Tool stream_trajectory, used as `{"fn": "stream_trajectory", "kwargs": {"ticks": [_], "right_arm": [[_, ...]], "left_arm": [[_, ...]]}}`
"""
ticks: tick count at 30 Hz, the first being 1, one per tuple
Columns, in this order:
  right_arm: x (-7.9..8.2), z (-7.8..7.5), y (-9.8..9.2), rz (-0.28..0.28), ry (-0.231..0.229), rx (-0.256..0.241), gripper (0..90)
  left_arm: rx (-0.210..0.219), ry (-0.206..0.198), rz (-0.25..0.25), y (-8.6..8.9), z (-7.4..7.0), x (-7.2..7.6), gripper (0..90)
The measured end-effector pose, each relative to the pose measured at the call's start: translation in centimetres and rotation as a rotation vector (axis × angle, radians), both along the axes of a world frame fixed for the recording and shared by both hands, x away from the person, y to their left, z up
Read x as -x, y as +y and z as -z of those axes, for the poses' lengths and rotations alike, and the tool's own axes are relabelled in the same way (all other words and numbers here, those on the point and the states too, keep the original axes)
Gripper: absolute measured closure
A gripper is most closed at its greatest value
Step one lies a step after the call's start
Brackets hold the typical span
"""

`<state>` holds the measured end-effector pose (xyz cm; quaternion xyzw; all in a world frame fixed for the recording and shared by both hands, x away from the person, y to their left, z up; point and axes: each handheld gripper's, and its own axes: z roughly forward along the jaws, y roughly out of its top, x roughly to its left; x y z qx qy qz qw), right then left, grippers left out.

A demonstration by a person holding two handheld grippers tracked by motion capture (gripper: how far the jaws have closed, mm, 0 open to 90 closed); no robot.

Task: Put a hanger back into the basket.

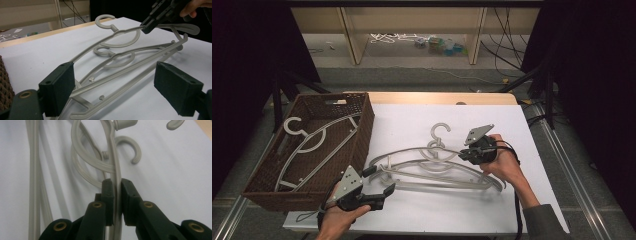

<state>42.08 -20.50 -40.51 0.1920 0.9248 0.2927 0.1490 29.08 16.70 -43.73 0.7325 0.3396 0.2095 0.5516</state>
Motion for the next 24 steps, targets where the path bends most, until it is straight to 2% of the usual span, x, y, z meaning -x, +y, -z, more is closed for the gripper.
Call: {"fn": "stream_trajectory", "kwargs": {"ticks": [1,3,4,6,7,10,15,17,18,21,22,23,24], "right_arm": [[0.2,-0.2,0.0,-0.003,-0.008,0.001,82.2],[1.1,-0.7,0.0,-0.018,-0.021,-0.004,82.2],[1.3,-0.9,0.0,-0.031,-0.031,-0.002,82.2],[1.9,-1.2,0.1,-0.037,-0.043,-0.003,82.2],[2.3,-1.4,0.1,-0.044,-0.032,-0.007,82.2],[2.8,-1.6,-0.1,-0.069,-0.045,-0.002,82.2],[3.7,-2.0,-0.3,-0.095,-0.041,0.002,82.2],[4.1,-2.0,-0.4,-0.110,-0.045,0.002,82.2],[4.3,-2.0,-0.3,-0.117,-0.044,0.003,82.2],[4.6,-2.0,-0.3,-0.138,-0.040,0.000,82.2],[4.7,-2.1,-0.2,-0.142,-0.045,0.003,82.2],[4.8,-2.1,-0.1,-0.148,-0.041,-0.001,82.2],[4.9,-2.1,-0.1,-0.155,-0.049,0.001,82.2]], "left_arm": [[-0.003,-0.014,0.010,0.0,-0.1,-0.1,16.9],[-0.012,-0.011,0.002,0.0,-0.4,0.0,16.8],[0.000,-0.007,0.003,0.0,-0.4,-0.1,16.8],[-0.004,-0.009,0.006,-0.1,-0.6,-0.1,16.8],[-0.010,-0.013,0.010,-0.1,-0.6,-0.1,16.8],[0.028,0.005,0.008,-0.3,-0.8,0.0,16.8],[0.015,0.029,0.029,-0.6,-1.5,-0.4,16.9],[0.031,0.042,0.038,-1.0,-1.8,-0.8,17.6],[0.015,0.056,0.030,-1.2,-2.2,-1.0,17.8],[0.001,0.081,0.041,-1.9,-2.7,-1.9,18.1],[-0.009,0.078,0.050,-2.1,-2.9,-2.2,18.8],[-0.017,0.095,0.052,-2.4,-3.0,-2.5,19.6],[-0.038,0.098,0.060,-2.6,-3.1,-2.8,20.1]]}}
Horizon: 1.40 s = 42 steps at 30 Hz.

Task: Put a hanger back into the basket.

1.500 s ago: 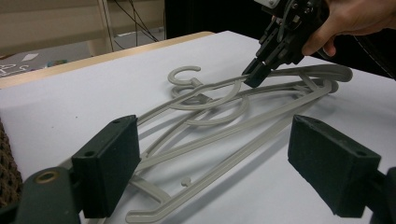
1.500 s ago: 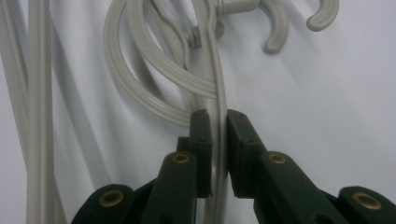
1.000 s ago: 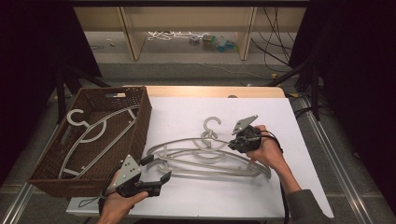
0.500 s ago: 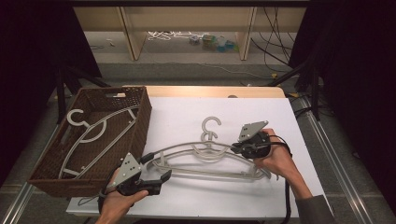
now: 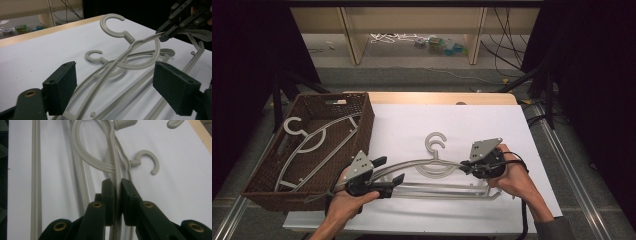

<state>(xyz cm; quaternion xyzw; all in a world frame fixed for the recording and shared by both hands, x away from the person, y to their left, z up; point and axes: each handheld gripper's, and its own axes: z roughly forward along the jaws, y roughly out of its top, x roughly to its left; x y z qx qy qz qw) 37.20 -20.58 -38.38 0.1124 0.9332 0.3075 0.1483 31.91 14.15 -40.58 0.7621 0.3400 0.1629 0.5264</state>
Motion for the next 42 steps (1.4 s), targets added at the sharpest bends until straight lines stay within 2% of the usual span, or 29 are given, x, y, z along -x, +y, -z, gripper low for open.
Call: {"fn": "stream_trajectory", "kwargs": {"ticks": [1,2,3,5,6,7,12,14,17,18,22,25,26,27,29,32,35,36,38,39,41,42], "right_arm": [[0.1,0.0,0.0,0.000,-0.004,0.000,82.2],[0.2,-0.1,0.0,-0.008,0.006,-0.008,82.2],[0.3,-0.1,0.1,-0.011,0.002,-0.008,82.2],[0.5,-0.1,0.1,-0.025,-0.002,-0.007,82.2],[0.5,-0.1,0.1,-0.030,-0.009,-0.003,82.2],[0.6,-0.1,0.2,-0.036,-0.007,-0.004,82.2],[0.8,-0.1,0.2,-0.047,-0.009,0.001,82.2],[0.9,-0.2,0.2,-0.047,-0.004,-0.004,82.2],[1.0,-0.3,0.3,-0.061,-0.015,-0.001,82.2],[1.1,-0.3,0.3,-0.063,-0.016,0.001,82.2],[1.3,-0.3,0.5,-0.076,-0.021,0.006,82.1],[1.4,-0.4,0.7,-0.079,-0.021,0.006,82.2],[1.4,-0.4,0.7,-0.082,-0.024,0.007,82.1],[1.5,-0.5,0.7,-0.087,-0.024,0.008,82.2],[1.6,-0.5,0.8,-0.089,-0.022,0.006,82.1],[1.6,-0.5,0.9,-0.093,-0.027,0.010,82.1],[1.7,-0.5,1.0,-0.094,-0.027,0.010,82.1],[1.8,-0.5,1.0,-0.094,-0.028,0.012,82.1],[1.8,-0.6,1.0,-0.095,-0.029,0.013,82.1],[1.8,-0.6,1.0,-0.093,-0.028,0.015,82.1],[1.9,-0.6,1.0,-0.097,-0.031,0.015,82.1],[1.9,-0.6,1.0,-0.097,-0.032,0.015,82.1]], "left_arm": [[-0.005,0.024,-0.010,-0.4,-0.1,-0.4,20.8],[-0.012,0.030,-0.015,-0.6,-0.3,-0.6,21.5],[-0.026,0.029,0.001,-0.8,-0.4,-0.9,22.5],[-0.047,0.060,0.016,-1.3,-0.5,-1.4,24.6],[-0.066,0.062,0.029,-1.6,-0.6,-1.7,24.2],[-0.062,0.071,0.038,-1.9,-0.5,-1.8,24.8],[-0.105,0.091,0.087,-3.2,-0.3,-2.5,26.1],[-0.105,0.093,0.095,-3.7,-0.1,-2.8,26.1],[-0.136,0.101,0.119,-4.1,0.1,-2.9,26.1],[-0.125,0.108,0.121,-4.3,0.2,-2.9,26.1],[-0.155,0.109,0.129,-4.5,0.3,-2.9,26.1],[-0.140,0.108,0.131,-4.7,0.4,-3.0,25.8],[-0.159,0.106,0.138,-4.6,0.3,-3.1,25.9],[-0.159,0.109,0.142,-4.6,0.3,-3.1,26.0],[-0.140,0.110,0.130,-4.8,0.2,-3.1,26.4],[-0.164,0.112,0.143,-4.8,0.0,-3.2,27.0],[-0.159,0.113,0.140,-5.2,0.1,-3.3,28.4],[-0.175,0.115,0.150,-5.2,0.1,-3.4,28.8],[-0.173,0.118,0.156,-5.4,0.1,-3.4,29.9],[-0.185,0.114,0.162,-5.4,0.1,-3.4,30.7],[-0.168,0.123,0.165,-5.7,0.2,-3.4,31.4],[-0.190,0.120,0.175,-5.6,0.1,-3.4,32.3]]}}
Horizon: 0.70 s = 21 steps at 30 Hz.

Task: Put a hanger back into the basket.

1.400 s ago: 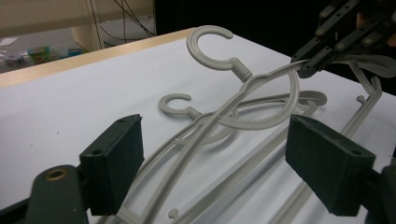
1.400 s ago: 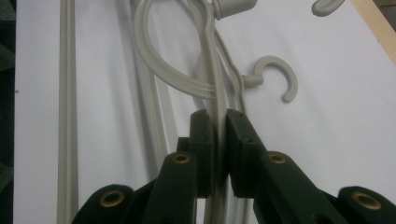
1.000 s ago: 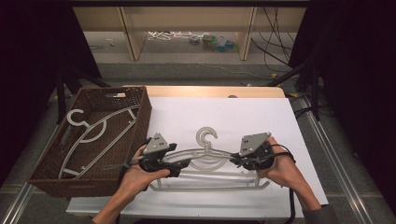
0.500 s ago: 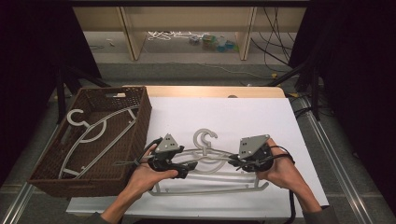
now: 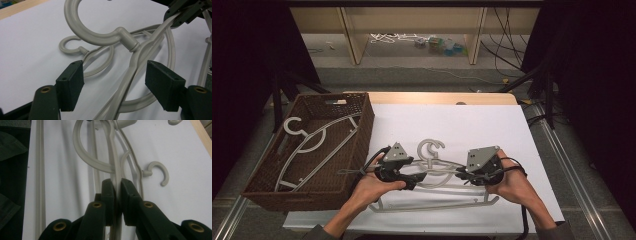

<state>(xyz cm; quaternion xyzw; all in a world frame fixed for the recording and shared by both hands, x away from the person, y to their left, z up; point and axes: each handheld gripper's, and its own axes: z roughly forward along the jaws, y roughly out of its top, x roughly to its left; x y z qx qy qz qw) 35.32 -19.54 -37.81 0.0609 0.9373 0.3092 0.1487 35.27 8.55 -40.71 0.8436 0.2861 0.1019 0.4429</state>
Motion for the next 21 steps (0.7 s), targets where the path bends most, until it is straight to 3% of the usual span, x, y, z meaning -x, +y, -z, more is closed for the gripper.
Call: {"fn": "stream_trajectory", "kwargs": {"ticks": [4,8,11,12,16,19,21], "right_arm": [[0.07,-0.11,0.01,-0.003,-0.005,0.004,82.1],[0.11,-0.16,0.14,-0.008,-0.010,0.006,82.1],[0.24,-0.19,0.22,-0.014,-0.007,0.007,82.1],[0.21,-0.21,0.24,-0.017,-0.013,0.009,82.1],[0.33,-0.14,0.41,-0.034,-0.006,0.009,82.1],[0.30,-0.12,0.49,-0.039,-0.008,0.009,82.1],[0.32,-0.10,0.47,-0.045,-0.013,0.010,82.1]], "left_arm": [[0.012,0.014,0.009,-0.36,0.17,0.12,35.5],[-0.031,0.010,0.039,-0.47,0.21,0.13,39.1],[-0.028,0.022,0.046,-0.73,0.44,0.12,43.4],[-0.036,0.018,0.072,-0.73,0.48,-0.02,46.2],[-0.054,0.025,0.095,-0.95,0.59,0.14,59.9],[-0.076,0.000,0.135,-0.96,0.52,0.25,71.8],[-0.096,-0.018,0.165,-0.91,0.37,0.30,74.2]]}}
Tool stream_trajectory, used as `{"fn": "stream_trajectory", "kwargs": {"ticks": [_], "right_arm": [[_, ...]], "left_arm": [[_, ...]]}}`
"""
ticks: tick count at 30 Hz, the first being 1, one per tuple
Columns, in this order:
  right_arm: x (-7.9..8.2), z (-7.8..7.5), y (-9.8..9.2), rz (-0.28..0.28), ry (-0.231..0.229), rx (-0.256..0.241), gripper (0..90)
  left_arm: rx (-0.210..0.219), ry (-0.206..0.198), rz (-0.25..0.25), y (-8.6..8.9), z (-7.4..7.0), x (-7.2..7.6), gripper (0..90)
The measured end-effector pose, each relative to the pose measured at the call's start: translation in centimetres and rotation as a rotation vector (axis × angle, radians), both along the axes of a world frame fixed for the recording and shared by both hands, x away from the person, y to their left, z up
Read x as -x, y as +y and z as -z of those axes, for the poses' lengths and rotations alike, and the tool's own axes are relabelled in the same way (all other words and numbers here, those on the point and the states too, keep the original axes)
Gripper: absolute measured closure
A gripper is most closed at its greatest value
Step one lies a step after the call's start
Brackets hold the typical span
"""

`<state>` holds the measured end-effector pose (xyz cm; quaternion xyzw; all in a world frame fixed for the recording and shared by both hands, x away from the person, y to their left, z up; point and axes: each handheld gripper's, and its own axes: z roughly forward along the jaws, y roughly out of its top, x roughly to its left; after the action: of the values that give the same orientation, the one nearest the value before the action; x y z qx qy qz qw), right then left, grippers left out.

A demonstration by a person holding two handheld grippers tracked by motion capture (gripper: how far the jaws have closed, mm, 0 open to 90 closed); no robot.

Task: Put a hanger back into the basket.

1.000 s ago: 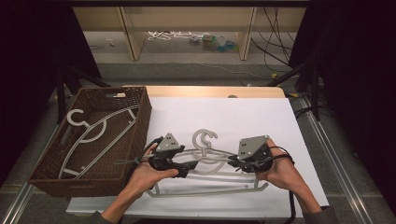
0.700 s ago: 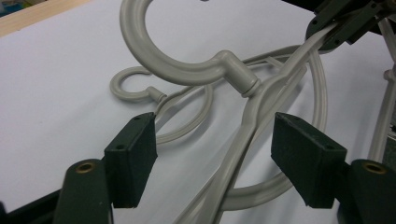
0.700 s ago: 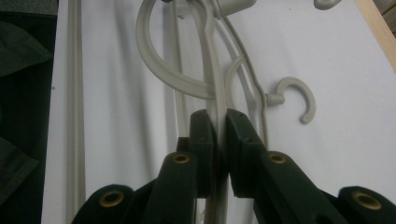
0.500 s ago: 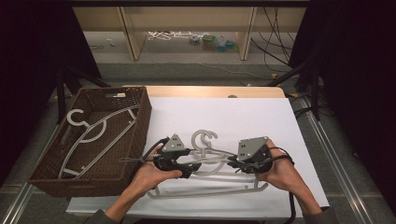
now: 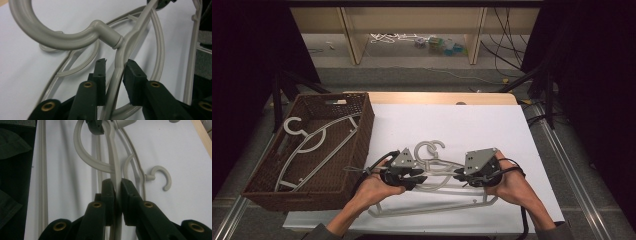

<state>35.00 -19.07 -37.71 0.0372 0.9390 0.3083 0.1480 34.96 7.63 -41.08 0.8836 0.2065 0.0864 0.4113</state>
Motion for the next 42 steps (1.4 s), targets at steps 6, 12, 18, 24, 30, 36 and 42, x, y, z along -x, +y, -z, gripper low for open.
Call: {"fn": "stream_trajectory", "kwargs": {"ticks": [6,12,18,24,30,36,42], "right_arm": [[0.0,-0.1,-0.1,-0.021,-0.019,-0.010,81.8],[0.0,-0.3,-0.2,-0.021,-0.020,-0.017,79.7],[-0.4,0.0,-0.2,0.071,-0.002,-0.067,71.4],[-0.8,-0.7,-0.8,0.234,-0.001,-0.241,46.1],[-1.1,-0.9,-1.9,0.367,0.017,-0.377,32.7],[-0.6,-1.0,-2.8,0.446,0.027,-0.481,21.0],[0.4,-1.0,-3.7,0.488,0.002,-0.565,18.1]], "left_arm": [[-0.028,-0.053,0.055,0.2,-0.7,0.5,78.2],[-0.050,-0.085,0.080,-0.1,-1.0,1.2,81.2],[-0.071,-0.091,0.062,0.2,-1.1,1.1,82.2],[-0.073,-0.090,0.009,1.4,-1.4,0.7,82.2],[-0.045,-0.076,-0.040,2.5,-1.7,0.5,82.2],[-0.010,-0.073,-0.083,3.6,-2.8,0.5,82.2],[0.037,-0.065,-0.115,4.8,-3.7,0.3,82.1]]}}
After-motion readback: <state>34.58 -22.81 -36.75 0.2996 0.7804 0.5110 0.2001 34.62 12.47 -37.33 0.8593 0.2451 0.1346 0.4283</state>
